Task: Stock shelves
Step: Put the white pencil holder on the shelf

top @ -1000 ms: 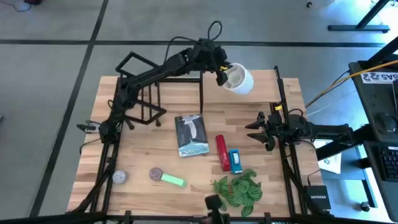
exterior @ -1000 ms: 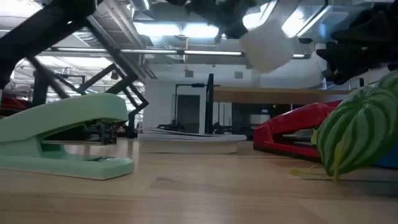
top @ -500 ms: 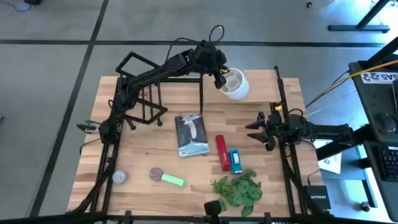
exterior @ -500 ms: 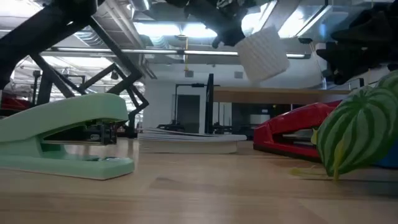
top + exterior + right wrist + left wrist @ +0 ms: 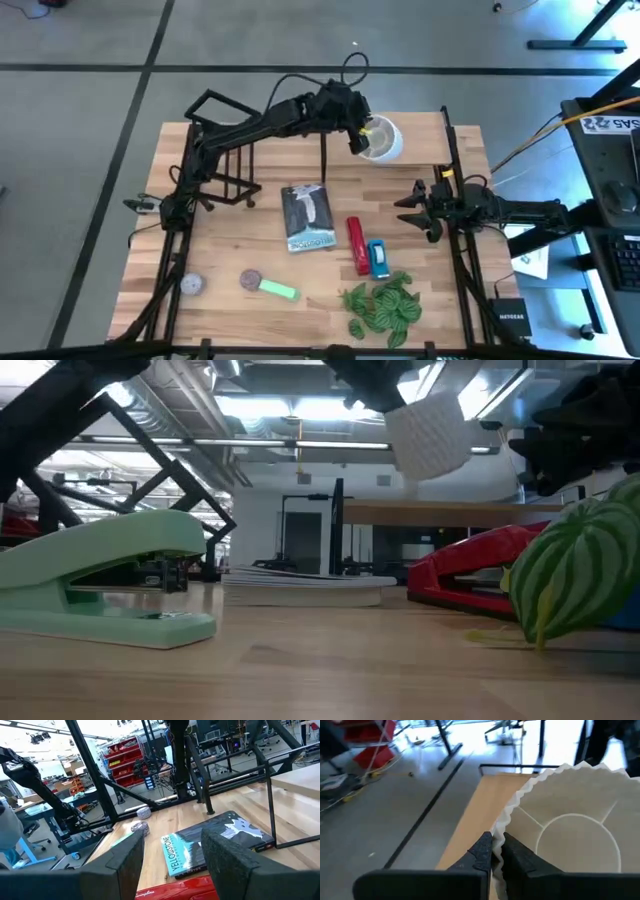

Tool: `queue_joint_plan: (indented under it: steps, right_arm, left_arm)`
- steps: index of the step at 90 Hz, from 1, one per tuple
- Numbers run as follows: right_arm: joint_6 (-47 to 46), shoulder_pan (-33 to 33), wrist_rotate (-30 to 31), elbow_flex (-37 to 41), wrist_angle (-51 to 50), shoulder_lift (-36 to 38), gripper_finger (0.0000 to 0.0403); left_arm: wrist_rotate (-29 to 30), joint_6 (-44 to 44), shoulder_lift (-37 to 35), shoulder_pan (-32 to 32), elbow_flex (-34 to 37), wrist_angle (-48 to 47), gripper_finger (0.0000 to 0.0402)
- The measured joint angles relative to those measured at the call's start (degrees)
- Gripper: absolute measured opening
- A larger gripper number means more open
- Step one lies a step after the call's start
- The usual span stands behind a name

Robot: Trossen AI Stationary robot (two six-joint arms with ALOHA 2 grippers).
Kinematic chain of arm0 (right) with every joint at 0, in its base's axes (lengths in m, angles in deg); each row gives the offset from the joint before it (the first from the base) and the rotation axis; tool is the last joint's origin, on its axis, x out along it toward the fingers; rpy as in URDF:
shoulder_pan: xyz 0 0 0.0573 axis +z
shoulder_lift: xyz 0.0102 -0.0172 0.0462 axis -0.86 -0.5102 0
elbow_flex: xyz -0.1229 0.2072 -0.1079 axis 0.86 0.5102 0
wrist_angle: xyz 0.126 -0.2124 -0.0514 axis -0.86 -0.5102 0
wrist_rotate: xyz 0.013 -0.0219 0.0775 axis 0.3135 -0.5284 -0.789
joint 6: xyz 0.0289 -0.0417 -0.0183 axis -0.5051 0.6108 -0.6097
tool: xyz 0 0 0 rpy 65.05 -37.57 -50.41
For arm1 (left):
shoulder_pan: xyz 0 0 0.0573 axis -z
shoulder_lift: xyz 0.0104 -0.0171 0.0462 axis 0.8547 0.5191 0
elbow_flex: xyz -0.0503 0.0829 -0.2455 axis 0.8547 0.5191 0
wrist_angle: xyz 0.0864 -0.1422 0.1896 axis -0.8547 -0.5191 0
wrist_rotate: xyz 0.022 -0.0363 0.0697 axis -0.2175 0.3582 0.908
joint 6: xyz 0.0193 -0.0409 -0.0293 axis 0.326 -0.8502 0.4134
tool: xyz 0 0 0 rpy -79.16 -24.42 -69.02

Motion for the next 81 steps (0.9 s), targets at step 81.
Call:
queue_joint_plan:
  steps: [81]
  right_arm:
    - [0.0, 0.0, 0.0, 0.0, 0.0, 0.0, 0.0182]
  left_arm:
    - [-2.5, -8.4, 2.4, -4.1, 0.0, -5.8, 0.0058]
